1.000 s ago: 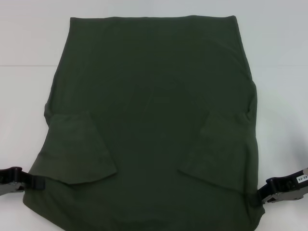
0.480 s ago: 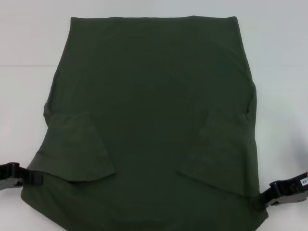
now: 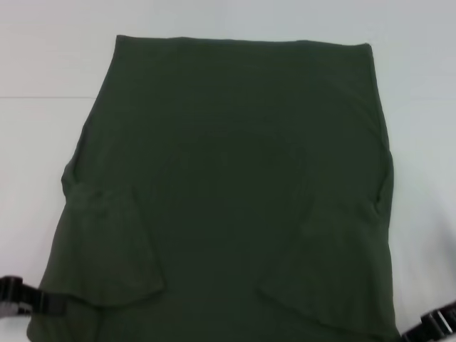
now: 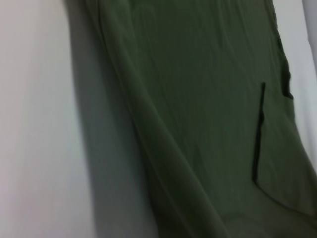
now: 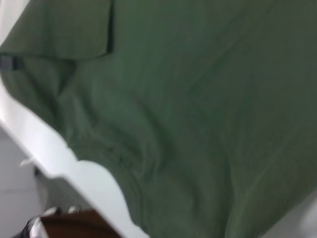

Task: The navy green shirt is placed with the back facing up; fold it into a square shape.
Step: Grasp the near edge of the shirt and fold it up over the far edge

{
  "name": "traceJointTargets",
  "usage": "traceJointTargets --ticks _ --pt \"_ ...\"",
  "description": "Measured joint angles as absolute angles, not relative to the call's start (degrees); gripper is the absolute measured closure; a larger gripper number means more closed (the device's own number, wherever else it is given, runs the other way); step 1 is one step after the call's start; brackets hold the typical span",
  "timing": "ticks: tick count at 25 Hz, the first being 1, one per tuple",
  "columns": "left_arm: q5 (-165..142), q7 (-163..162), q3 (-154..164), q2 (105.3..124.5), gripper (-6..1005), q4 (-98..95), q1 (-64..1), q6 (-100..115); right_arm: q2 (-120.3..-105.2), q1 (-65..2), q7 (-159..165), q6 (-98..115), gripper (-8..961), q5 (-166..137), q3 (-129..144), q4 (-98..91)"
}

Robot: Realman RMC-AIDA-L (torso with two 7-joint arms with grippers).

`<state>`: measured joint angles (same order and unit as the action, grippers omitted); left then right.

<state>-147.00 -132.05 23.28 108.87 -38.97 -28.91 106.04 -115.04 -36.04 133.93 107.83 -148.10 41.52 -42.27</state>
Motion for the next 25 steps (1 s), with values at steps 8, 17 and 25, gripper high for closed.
traceJointTargets --ticks 8,17,25 --pt "-148.3 -129.3 23.5 108.59 964 -37.0 -26.1 112.0 -115.02 -34.5 128.0 110.1 915 -148.2 42.2 -39.8" --pt "-147.4 -127.8 21.6 108.93 965 -36.9 -25.9 112.2 -115.17 -34.3 125.6 109.2 914 -147.3 40.8 -37.9" --pt "-137.5 -128.1 12.3 108.49 964 -35.4 -28.8 105.8 -112.87 -33.7 123.4 107.5 915 -140.4 28.1 -37.9"
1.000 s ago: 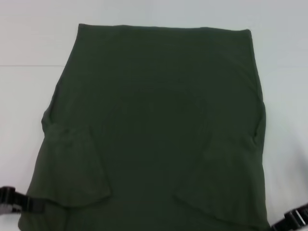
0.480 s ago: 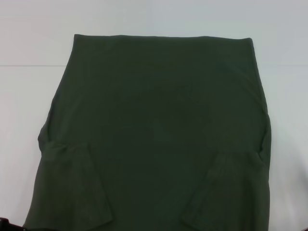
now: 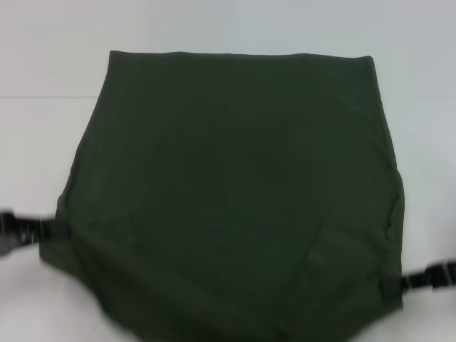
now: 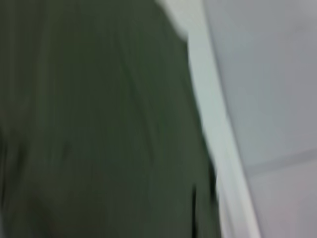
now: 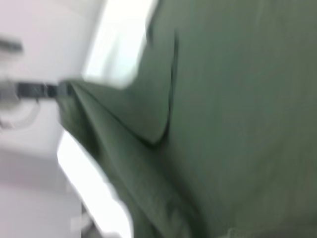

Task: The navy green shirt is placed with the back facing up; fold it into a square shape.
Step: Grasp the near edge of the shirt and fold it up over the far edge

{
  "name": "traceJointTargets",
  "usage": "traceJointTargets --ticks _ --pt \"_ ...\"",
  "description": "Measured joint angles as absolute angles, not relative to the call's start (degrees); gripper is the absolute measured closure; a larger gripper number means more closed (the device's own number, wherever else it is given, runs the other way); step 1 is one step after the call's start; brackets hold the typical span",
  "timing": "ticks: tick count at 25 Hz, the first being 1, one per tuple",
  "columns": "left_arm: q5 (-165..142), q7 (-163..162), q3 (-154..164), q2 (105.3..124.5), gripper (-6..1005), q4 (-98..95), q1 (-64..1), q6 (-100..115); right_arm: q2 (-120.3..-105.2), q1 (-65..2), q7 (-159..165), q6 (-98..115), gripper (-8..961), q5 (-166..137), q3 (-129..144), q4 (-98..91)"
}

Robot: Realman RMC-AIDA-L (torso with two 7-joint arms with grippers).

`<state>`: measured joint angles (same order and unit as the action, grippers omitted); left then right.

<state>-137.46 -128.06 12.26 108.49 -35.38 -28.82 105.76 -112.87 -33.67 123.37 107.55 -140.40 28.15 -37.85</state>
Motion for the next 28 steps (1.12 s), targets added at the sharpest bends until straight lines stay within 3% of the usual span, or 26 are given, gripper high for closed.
traceJointTargets --ticks 4,10,15,20,28 --pt "-131.7 -127.8 9.8 108.75 964 -33.7 -30.3 98.2 -111.52 -33.0 122.0 103.1 916 -133.7 22.4 -37.6" --pt "-119.0 -121.9 9.6 111.42 964 -29.3 -32.5 84.7 -110.77 -32.3 118.5 94.0 915 -122.8 20.3 -34.1" --pt "-114.7 -114.9 9.5 114.17 963 -27.1 -35.1 77.1 -111.99 -32.4 115.5 84.8 915 -117.2 20.2 -31.4" --pt "-111.1 -107.7 9.7 116.66 963 -26.6 -37.2 70.1 -114.35 -33.4 113.0 75.0 914 -114.4 20.7 -31.1" --pt "-110.7 -97.0 10.7 120.13 964 -26.5 -41.6 58.7 -116.26 -36.4 109.0 63.2 916 -114.0 21.5 -30.7"
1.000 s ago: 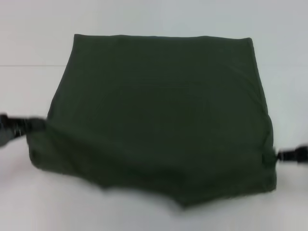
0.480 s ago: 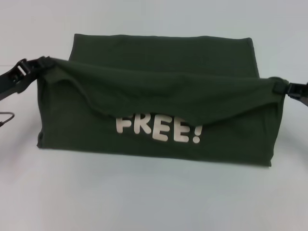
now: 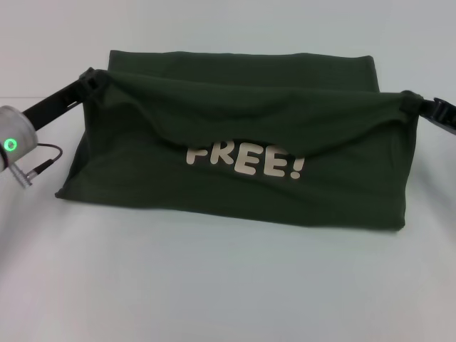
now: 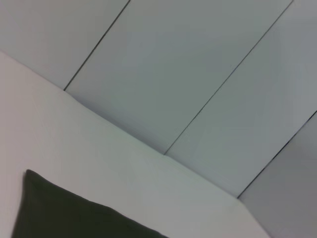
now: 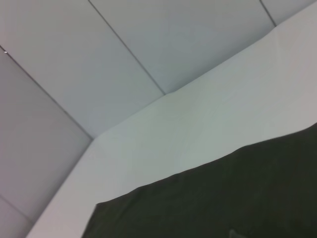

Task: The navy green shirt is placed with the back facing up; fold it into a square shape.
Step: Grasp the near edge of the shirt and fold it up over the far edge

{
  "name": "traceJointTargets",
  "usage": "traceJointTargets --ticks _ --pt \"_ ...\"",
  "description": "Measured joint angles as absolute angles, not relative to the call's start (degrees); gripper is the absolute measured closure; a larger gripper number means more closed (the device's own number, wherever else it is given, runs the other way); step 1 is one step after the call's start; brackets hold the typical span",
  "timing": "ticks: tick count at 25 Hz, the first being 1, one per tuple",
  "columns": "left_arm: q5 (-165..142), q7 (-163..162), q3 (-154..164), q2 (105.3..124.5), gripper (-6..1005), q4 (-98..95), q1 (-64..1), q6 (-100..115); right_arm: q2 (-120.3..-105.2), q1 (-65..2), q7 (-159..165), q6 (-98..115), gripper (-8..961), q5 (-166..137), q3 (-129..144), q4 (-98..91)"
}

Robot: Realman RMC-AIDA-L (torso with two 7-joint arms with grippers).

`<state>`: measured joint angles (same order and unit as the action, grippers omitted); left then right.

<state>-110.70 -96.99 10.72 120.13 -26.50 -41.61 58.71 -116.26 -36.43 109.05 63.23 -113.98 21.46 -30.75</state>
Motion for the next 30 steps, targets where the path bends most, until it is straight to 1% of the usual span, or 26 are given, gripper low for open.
traceJointTargets --ticks 2,5,8,12,17,26,30 --pt "-110.4 -94.4 10.7 121.09 964 -26.5 -42.3 56.2 -116.85 -37.3 107.8 60.5 915 -114.0 21.6 -30.5" --pt "-108.7 -91.6 10.7 121.98 964 -26.5 -42.6 54.1 -117.67 -38.3 106.0 56.6 915 -113.9 22.2 -30.3" --pt "-106.6 -89.8 10.6 122.45 965 -26.5 -42.4 53.4 -118.58 -39.3 104.7 53.2 915 -113.9 23.7 -30.2" --pt "-105.3 -89.3 10.6 122.56 965 -26.4 -42.2 52.8 -119.15 -40.0 104.4 50.8 914 -113.9 25.2 -30.2" --pt "-103.8 -88.6 10.6 122.61 964 -26.3 -42.4 51.6 -119.4 -40.4 104.4 50.1 916 -113.9 25.4 -30.1" --pt "-99.3 -79.8 10.7 123.81 963 -23.4 -43.9 47.9 -119.53 -41.1 102.8 48.6 914 -113.4 25.4 -29.0" --pt "-98.0 -78.8 10.7 123.9 964 -22.6 -44.0 47.5 -119.53 -41.1 99.3 48.2 915 -110.5 25.4 -27.3"
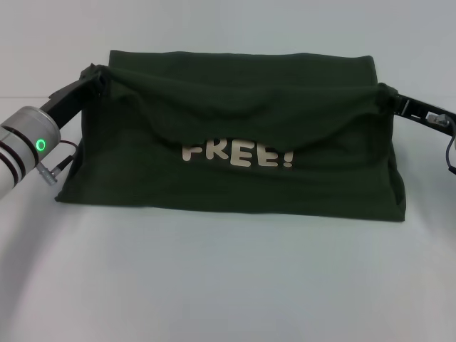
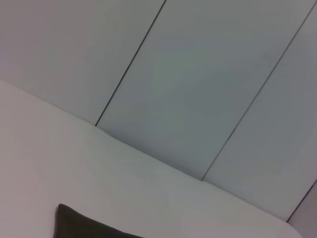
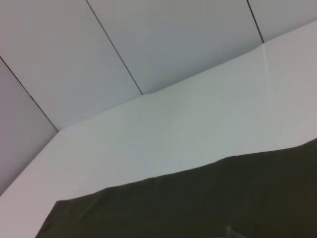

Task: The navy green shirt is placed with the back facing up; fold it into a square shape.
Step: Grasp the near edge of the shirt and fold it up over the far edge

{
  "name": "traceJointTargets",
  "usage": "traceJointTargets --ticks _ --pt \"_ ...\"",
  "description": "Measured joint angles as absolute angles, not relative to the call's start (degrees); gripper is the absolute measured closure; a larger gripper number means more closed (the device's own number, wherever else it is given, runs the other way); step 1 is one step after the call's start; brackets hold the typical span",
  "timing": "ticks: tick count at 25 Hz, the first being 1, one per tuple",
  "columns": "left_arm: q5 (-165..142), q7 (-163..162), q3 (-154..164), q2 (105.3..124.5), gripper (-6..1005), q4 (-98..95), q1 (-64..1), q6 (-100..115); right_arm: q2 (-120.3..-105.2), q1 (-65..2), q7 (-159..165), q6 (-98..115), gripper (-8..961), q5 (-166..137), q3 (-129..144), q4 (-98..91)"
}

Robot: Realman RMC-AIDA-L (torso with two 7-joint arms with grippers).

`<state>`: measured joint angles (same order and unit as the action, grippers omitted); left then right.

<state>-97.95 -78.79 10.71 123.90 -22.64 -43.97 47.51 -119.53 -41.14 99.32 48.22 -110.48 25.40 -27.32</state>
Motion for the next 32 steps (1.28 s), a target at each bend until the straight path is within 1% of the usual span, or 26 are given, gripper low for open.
traceJointTargets --ticks 8,12,14,18,20,22,23,26,32 --pt "-93.6 -72.2 10.2 124.01 965 -20.1 -43.9 46.5 -119.66 -41.6 95.4 44.1 907 -107.8 25.5 -24.6" --pt "-87.8 -65.3 10.1 124.01 922 -17.2 -44.0 46.3 -119.69 -41.9 95.4 41.9 873 -107.2 25.5 -23.6" --pt "-86.3 -64.0 10.1 124.01 901 -16.4 -44.0 46.3 -119.7 -42.1 95.2 41.2 804 -107.1 25.7 -23.2" --pt "-84.8 -60.4 10.1 124.04 790 -15.2 -44.2 46.3 -119.71 -42.3 95.0 40.9 666 -107.1 25.8 -22.9" --pt "-83.8 -58.1 10.1 124.08 734 -14.7 -44.3 46.3 -119.71 -42.4 95.0 40.9 569 -107.1 25.8 -22.9" --pt "-83.1 -56.5 10.2 124.09 484 -14.2 -44.4 46.3 -119.71 -42.4 94.9 41.0 472 -106.8 25.8 -22.9" --pt "-83.0 -55.9 10.2 124.1 470 -14.0 -44.4 46.3 -119.71 -42.4 94.8 41.1 423 -106.6 25.8 -22.9" --pt "-82.9 -54.4 10.1 124.13 426 -13.8 -44.6 46.3 -119.77 -42.4 94.6 41.3 188 -106.4 25.8 -22.9" --pt "-82.9 -53.8 10.1 124.17 340 -13.5 -44.9 43.0 -119.79 -42.0 94.6 41.9 104 -106.4 25.8 -22.9"
